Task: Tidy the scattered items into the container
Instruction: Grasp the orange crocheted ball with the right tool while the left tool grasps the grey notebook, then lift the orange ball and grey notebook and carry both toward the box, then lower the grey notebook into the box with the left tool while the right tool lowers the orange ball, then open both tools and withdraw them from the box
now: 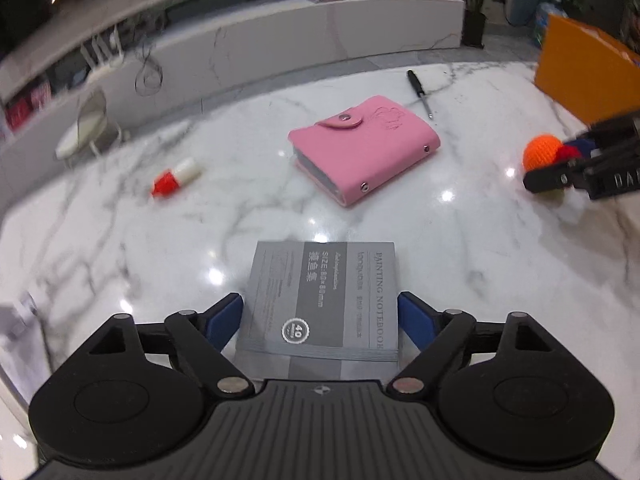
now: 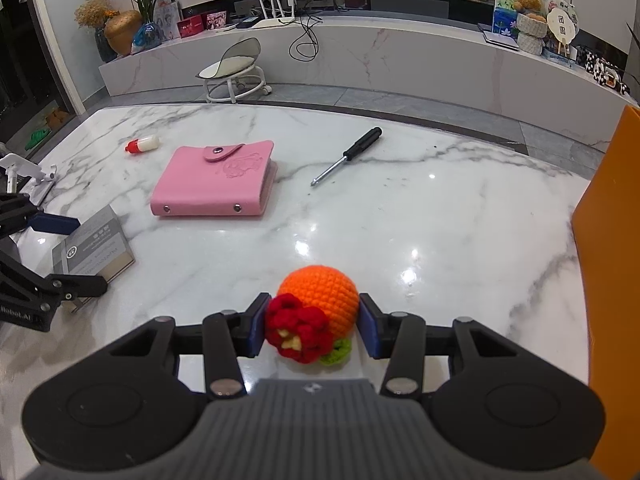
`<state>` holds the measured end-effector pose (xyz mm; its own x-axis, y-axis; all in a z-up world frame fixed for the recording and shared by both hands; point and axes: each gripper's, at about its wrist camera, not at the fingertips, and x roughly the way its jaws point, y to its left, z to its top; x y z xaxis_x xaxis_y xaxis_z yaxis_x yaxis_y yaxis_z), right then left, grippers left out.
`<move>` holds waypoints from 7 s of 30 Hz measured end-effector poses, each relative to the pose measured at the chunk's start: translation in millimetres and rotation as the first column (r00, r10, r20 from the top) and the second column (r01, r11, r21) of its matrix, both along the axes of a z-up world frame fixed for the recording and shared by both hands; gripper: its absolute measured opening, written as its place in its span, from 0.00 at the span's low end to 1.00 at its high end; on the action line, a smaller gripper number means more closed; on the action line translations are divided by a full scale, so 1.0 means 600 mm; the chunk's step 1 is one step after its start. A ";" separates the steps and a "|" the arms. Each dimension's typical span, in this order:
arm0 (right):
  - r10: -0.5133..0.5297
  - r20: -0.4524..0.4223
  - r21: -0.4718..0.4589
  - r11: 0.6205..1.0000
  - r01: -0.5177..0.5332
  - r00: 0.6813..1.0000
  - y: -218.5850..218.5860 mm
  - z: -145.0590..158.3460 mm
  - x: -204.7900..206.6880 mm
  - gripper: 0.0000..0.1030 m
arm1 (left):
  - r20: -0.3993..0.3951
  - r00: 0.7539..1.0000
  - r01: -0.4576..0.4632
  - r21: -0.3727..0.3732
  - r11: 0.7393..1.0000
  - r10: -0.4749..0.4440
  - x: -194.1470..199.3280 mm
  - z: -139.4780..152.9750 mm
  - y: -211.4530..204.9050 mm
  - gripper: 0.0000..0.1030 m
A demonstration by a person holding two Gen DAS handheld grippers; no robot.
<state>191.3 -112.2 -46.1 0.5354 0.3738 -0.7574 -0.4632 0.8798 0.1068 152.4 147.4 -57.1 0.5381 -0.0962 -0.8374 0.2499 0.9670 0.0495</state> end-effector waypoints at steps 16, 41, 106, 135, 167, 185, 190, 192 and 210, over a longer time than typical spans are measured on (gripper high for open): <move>0.008 0.003 0.005 1.000 -0.008 1.000 -0.002 0.006 0.000 0.47 | -0.027 1.000 -0.002 -0.029 1.000 0.001 -0.002 0.002 -0.006 0.92; 0.000 0.170 0.095 0.995 -0.016 0.985 -0.046 0.143 -0.039 0.47 | 0.150 0.989 -0.010 -0.040 0.999 0.016 -0.038 0.147 -0.062 0.92; -0.490 0.231 0.342 0.850 0.401 0.841 -0.523 0.294 -0.094 0.47 | 0.262 0.907 0.340 0.001 0.940 -0.329 -0.005 0.225 -0.664 0.92; -0.477 0.127 0.343 0.844 0.413 0.870 -0.567 0.231 -0.024 0.47 | 0.182 0.913 0.368 0.015 0.930 -0.364 0.050 0.148 -0.706 0.93; -0.391 0.077 0.260 0.896 0.361 0.917 -0.535 0.209 -0.009 0.74 | 0.229 0.910 0.353 0.009 0.936 -0.345 0.038 0.167 -0.690 0.94; -0.386 0.119 0.249 0.904 0.348 0.915 -0.504 0.243 -0.022 0.74 | 0.280 0.900 0.345 0.005 0.938 -0.333 0.021 0.203 -0.651 0.94; -0.377 0.139 0.239 0.910 0.338 0.916 -0.485 0.253 -0.027 0.74 | 0.306 0.898 0.325 0.023 0.945 -0.316 0.014 0.221 -0.605 0.94; -0.374 0.146 0.232 0.913 0.336 0.916 -0.477 0.256 -0.029 0.74 | 0.317 0.899 0.310 0.027 0.950 -0.302 0.009 0.227 -0.577 0.94; -0.236 0.224 0.161 0.966 0.203 0.946 -0.353 0.269 -0.057 0.74 | 0.319 0.946 0.056 0.021 0.998 -0.059 -0.004 0.203 -0.250 0.94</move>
<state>156.9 -324.0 115.3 0.7748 0.3155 -0.5478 -0.2867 0.9477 0.1403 150.3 -2.4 64.7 0.7711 -0.1264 -0.6241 0.2745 0.9503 0.1467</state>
